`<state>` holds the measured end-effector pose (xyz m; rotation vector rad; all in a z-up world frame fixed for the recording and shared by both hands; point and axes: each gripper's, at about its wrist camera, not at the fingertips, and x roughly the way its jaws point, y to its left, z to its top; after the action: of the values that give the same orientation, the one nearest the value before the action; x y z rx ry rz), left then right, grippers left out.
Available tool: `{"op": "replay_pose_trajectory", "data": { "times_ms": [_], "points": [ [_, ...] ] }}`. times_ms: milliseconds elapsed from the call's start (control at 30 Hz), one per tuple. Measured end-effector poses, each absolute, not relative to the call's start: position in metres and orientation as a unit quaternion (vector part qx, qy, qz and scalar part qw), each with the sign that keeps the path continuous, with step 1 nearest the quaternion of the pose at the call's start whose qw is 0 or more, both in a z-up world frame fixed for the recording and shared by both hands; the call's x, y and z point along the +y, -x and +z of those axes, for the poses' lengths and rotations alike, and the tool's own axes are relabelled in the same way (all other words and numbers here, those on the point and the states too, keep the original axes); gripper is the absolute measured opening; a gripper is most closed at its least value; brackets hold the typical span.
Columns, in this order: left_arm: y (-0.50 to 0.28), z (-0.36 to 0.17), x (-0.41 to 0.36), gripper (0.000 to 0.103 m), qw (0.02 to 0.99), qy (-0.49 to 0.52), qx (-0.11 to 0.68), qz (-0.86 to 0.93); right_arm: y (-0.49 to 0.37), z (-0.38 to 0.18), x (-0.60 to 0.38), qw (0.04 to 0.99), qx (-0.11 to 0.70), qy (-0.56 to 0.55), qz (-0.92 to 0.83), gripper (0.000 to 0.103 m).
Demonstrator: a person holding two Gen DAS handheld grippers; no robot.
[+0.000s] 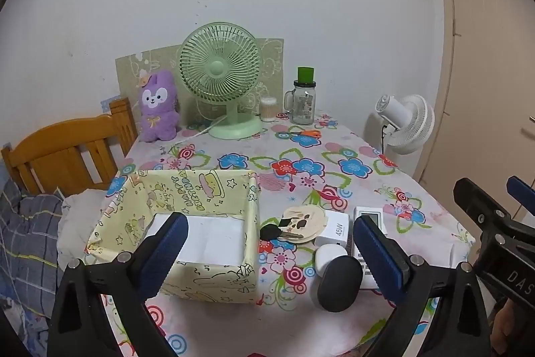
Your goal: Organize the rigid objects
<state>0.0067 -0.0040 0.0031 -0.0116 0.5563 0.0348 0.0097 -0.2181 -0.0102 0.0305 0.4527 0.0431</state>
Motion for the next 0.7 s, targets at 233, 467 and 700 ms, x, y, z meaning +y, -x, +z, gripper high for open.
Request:
{"op": "replay_pose_trajectory", "data": {
  "times_ms": [233,467,700],
  "points": [
    [-0.005,0.004,-0.005,0.1,0.963,-0.006,0.267,0.024,-0.011,-0.011,-0.217,0.973,0.227,-0.013,0.025,0.103],
    [-0.004,0.003,-0.002,0.1,0.964,-0.004,0.266,0.032,-0.015,-0.011,-0.212,0.973,0.229,-0.008,0.028,0.103],
    [-0.005,0.002,0.0,0.1,0.963,-0.002,0.268,0.032,-0.018,-0.012,-0.207,0.972,0.234,-0.004,0.032,0.103]
  ]
}}
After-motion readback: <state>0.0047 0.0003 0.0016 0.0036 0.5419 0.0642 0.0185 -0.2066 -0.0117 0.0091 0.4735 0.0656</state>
